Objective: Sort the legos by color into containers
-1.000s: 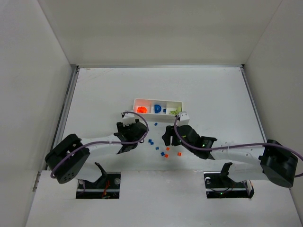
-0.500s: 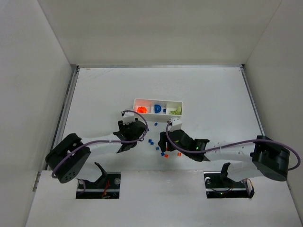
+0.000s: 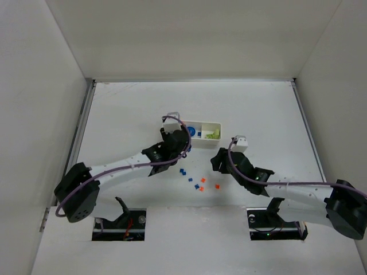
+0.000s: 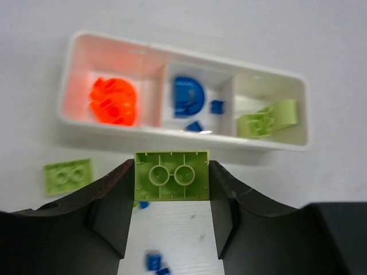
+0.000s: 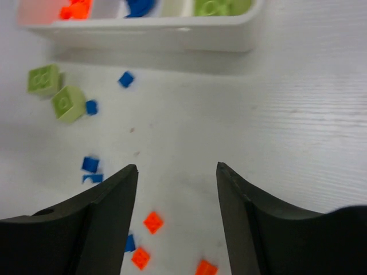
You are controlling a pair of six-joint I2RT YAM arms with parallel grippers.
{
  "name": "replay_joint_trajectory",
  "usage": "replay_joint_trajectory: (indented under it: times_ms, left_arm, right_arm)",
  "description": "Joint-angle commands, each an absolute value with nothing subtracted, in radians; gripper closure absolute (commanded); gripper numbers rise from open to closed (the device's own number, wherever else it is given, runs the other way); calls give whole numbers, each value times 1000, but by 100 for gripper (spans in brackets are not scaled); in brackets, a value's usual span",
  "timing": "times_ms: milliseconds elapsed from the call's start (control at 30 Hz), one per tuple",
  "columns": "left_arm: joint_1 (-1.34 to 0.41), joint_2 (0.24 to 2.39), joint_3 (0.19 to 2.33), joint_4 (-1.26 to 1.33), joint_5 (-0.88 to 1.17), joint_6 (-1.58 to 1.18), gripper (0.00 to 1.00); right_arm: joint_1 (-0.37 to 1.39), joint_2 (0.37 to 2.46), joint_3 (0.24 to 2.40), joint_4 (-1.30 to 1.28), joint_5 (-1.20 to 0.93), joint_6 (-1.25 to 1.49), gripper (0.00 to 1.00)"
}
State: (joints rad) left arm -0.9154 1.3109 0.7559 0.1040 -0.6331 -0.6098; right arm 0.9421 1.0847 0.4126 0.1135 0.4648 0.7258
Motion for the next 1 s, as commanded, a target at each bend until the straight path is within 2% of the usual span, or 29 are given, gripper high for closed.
replay_joint_trajectory:
  times_ms: [0, 133, 233, 400, 500, 600, 700, 867, 967]
  left_arm:
    - [-915, 1431, 885, 230, -510, -552, 72]
    - [-906, 1603, 1038, 265, -428, -538, 70]
    - [-900, 1713, 1132, 262, -396, -535, 70]
    - [-890, 1824, 1230, 258, -374, -532, 69]
    - [-890, 1858, 1276, 258, -373, -522, 62]
    - [-895, 1864, 1299, 249, -365, -506, 51]
    - [-897, 1830, 1284, 249, -367, -497, 45]
    - [-869, 1766, 1233, 247, -362, -495, 41]
    - [-857, 1715, 1183, 248, -363, -497, 43]
  right_arm:
    - [897, 1033, 388, 84, 538, 818, 43]
    - [848, 953, 364, 43, 575, 853, 55]
    - [826, 901, 344, 48, 558, 848, 55]
    - [828, 836, 307, 64, 543, 836, 49]
    - [828, 819, 291, 64, 542, 836, 46]
    - [832, 811, 290, 66, 531, 827, 40]
    - [864, 837, 304, 92, 503, 786, 39]
    - [916, 949, 357, 138, 477, 750, 39]
    - [968, 1029, 405, 158, 477, 736, 41]
